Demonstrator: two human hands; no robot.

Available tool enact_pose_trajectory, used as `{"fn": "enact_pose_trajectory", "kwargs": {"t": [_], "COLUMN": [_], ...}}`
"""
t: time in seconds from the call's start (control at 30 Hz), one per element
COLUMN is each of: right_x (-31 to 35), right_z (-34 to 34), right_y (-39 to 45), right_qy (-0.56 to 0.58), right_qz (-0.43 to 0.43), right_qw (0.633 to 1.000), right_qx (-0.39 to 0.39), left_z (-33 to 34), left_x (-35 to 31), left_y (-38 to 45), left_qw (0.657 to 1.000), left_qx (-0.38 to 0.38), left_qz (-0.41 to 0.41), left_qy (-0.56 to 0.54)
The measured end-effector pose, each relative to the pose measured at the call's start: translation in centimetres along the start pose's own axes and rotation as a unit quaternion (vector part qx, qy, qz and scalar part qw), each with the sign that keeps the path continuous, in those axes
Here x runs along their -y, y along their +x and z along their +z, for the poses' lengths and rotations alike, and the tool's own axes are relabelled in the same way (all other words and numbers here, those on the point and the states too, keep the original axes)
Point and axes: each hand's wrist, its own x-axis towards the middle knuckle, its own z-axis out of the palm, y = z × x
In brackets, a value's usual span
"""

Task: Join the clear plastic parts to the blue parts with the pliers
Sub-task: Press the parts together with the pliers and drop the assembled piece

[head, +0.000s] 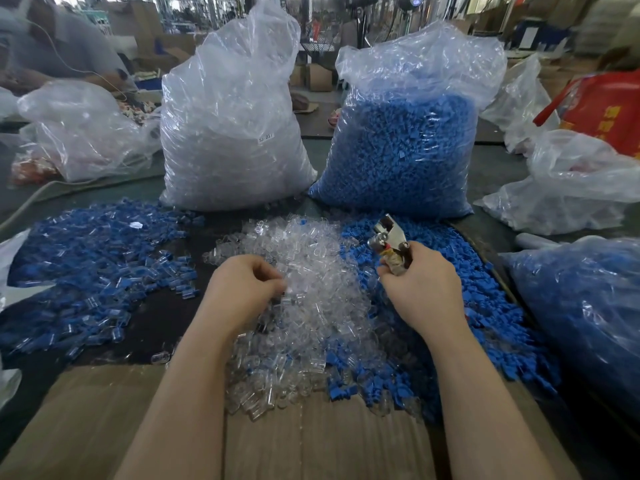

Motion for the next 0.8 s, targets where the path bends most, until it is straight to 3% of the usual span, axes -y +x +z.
{"fn": "enact_pose_trajectory", "kwargs": {"t": [0.1, 0.2, 0.33, 0.8], "right_x": [0.2, 0.4, 0.8, 2.3], "right_z": [-0.3, -0.7, -0.9, -1.1], "right_y": [0.0, -0.1, -0.4, -1.2], "right_qy": [0.072, 0.166, 0.248, 0.315], "right_qz": [0.007, 0.017, 0.007, -0.057], "right_qw": [0.997, 0.986, 0.969, 0.947], "right_qx": [0.006, 0.012, 0.008, -0.009], "left_z": [0.1, 0.7, 1.7, 4.3], "left_x": [-1.2, -2.6, -4.1, -6.1], "left_y": [-0.2, -0.6, -1.2, -2.6], "left_qw": [0.991, 0.960, 0.926, 0.881], "left_qx": [-0.013, 0.005, 0.017, -0.017], "left_qz": [0.007, -0.001, -0.003, -0.013], "left_qy": [-0.133, -0.278, -0.377, -0.473]}}
